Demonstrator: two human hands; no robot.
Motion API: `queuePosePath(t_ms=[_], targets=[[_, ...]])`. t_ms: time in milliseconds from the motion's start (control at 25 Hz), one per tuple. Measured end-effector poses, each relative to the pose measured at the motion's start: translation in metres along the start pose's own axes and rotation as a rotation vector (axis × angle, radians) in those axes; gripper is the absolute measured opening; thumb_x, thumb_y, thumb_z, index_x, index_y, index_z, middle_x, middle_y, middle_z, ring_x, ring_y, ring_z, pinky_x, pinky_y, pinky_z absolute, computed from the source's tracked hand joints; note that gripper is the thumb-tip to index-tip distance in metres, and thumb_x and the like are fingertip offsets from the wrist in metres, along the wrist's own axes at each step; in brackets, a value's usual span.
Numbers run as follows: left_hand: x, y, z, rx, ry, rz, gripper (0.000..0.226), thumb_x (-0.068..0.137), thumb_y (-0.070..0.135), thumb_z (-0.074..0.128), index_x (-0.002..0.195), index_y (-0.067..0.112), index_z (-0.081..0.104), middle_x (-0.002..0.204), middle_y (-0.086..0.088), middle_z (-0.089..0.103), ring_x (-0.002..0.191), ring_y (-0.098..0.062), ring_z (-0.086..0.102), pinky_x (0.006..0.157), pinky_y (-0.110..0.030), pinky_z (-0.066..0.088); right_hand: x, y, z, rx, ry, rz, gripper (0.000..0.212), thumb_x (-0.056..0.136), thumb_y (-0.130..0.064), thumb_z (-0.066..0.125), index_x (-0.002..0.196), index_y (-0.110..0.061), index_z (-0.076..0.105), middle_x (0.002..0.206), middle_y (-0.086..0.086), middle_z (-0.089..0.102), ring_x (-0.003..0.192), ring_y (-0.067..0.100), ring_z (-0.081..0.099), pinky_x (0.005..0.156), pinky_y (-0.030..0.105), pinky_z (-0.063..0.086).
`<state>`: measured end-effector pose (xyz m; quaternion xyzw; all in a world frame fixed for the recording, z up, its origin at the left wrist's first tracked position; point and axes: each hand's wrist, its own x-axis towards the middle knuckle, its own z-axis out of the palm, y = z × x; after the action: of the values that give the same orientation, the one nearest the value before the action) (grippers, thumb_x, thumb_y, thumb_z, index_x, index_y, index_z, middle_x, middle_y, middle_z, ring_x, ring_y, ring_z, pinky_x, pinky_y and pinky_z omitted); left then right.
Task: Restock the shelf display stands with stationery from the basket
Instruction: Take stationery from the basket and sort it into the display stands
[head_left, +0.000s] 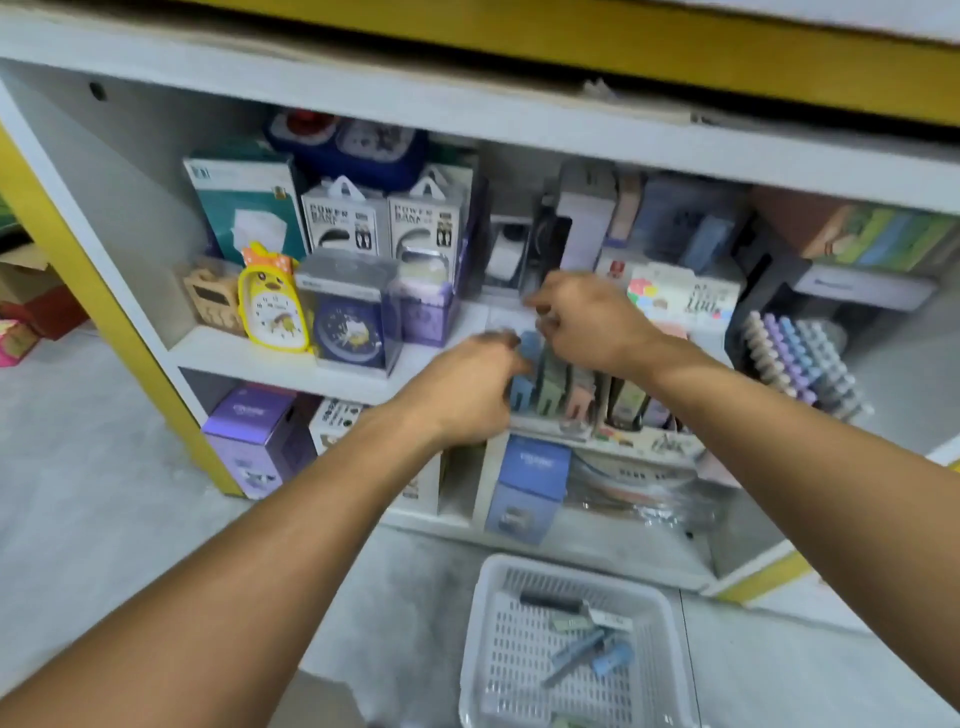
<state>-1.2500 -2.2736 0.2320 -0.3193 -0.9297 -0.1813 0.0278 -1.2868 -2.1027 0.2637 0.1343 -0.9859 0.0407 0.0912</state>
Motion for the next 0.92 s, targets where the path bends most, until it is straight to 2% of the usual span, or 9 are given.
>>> queuePosePath(t_ms=[80,160,200,280,360,440,600,760,920], targets=[[-0.006,0.009,0.009,-0.005,0.155,-0.001,0.033,0.077,0.012,0.053,0.103,0.021,0.071,0.109,-0.003,0.064,0.102,-0.026,0.06,0.081,-0.035,0.052,-0.04,-0.006,0.0,0.28,0.26,0.069,0.031,0.087,-0.012,0.052,0.107,-0.016,0.075,0.105,0.005,0.073,0.098,0.022,0.065,0.088,0.033,0.052],[-0.019,0.021,0.042,-0.108,0.075,-0.063,0.025,0.075,0.02,0.052,0.094,0.023,0.068,0.096,0.0,0.067,0.091,-0.025,0.062,0.077,-0.037,0.053,-0.103,-0.008,0.026,0.436,0.368,0.178,0.025,0.078,-0.014,0.05,0.084,-0.017,0.074,0.08,0.001,0.073,0.074,0.018,0.064,0.068,0.029,0.05],[-0.029,0.028,0.067,-0.148,-0.047,-0.094,0.023,0.075,0.021,0.054,0.094,0.023,0.067,0.091,0.001,0.068,0.088,-0.024,0.063,0.076,-0.036,0.054,-0.135,-0.005,0.048,0.446,0.32,0.255,0.022,0.077,-0.014,0.05,0.079,-0.016,0.072,0.075,0.003,0.072,0.07,0.021,0.064,0.065,0.03,0.05],[-0.046,0.04,0.121,-0.118,-0.341,-0.119,0.021,0.08,0.016,0.058,0.099,0.018,0.067,0.093,0.0,0.067,0.09,-0.021,0.061,0.075,-0.031,0.051,-0.192,0.009,0.102,0.405,0.051,0.42,0.022,0.08,-0.008,0.051,0.079,-0.012,0.073,0.078,0.011,0.072,0.076,0.029,0.065,0.07,0.035,0.053],[-0.058,0.045,0.171,0.002,-0.57,-0.086,0.024,0.083,0.013,0.06,0.106,0.011,0.065,0.105,-0.007,0.066,0.096,-0.023,0.059,0.079,-0.033,0.051,-0.23,0.033,0.158,0.423,-0.305,0.584,0.024,0.085,-0.002,0.053,0.093,-0.008,0.075,0.095,0.013,0.073,0.087,0.03,0.068,0.081,0.038,0.056],[-0.06,0.051,0.222,0.078,-0.694,-0.064,0.029,0.085,0.018,0.063,0.113,0.01,0.061,0.114,-0.011,0.064,0.102,-0.027,0.06,0.082,-0.034,0.052,-0.261,0.058,0.209,0.425,-0.539,0.713,0.028,0.088,-0.001,0.059,0.113,-0.005,0.07,0.109,0.013,0.07,0.101,0.029,0.068,0.09,0.037,0.055],[-0.055,0.059,0.321,0.111,-0.774,-0.075,0.049,0.086,0.022,0.067,0.129,0.006,0.049,0.13,-0.015,0.053,0.119,-0.031,0.054,0.094,-0.039,0.049,-0.3,0.08,0.288,0.322,-0.656,0.678,0.054,0.091,-0.003,0.057,0.142,-0.005,0.044,0.145,0.014,0.048,0.13,0.03,0.051,0.103,0.038,0.046],[-0.057,0.064,0.395,0.207,-0.707,-0.059,0.075,0.083,0.029,0.071,0.141,-0.001,0.033,0.14,-0.019,0.039,0.131,-0.034,0.038,0.107,-0.042,0.037,-0.304,0.09,0.338,0.124,-0.718,0.506,0.085,0.084,0.008,0.058,0.156,-0.007,0.015,0.162,0.006,0.015,0.133,0.029,0.047,0.095,0.042,0.052],[-0.065,0.07,0.439,0.294,-0.596,-0.085,0.079,0.079,0.017,0.073,0.14,-0.004,0.029,0.146,-0.031,0.025,0.129,-0.045,0.037,0.105,-0.051,0.039,-0.298,0.093,0.364,0.004,-0.696,0.494,0.08,0.078,0.006,0.068,0.147,-0.006,0.029,0.156,0.01,0.016,0.119,0.028,0.05,0.071,0.034,0.051]])
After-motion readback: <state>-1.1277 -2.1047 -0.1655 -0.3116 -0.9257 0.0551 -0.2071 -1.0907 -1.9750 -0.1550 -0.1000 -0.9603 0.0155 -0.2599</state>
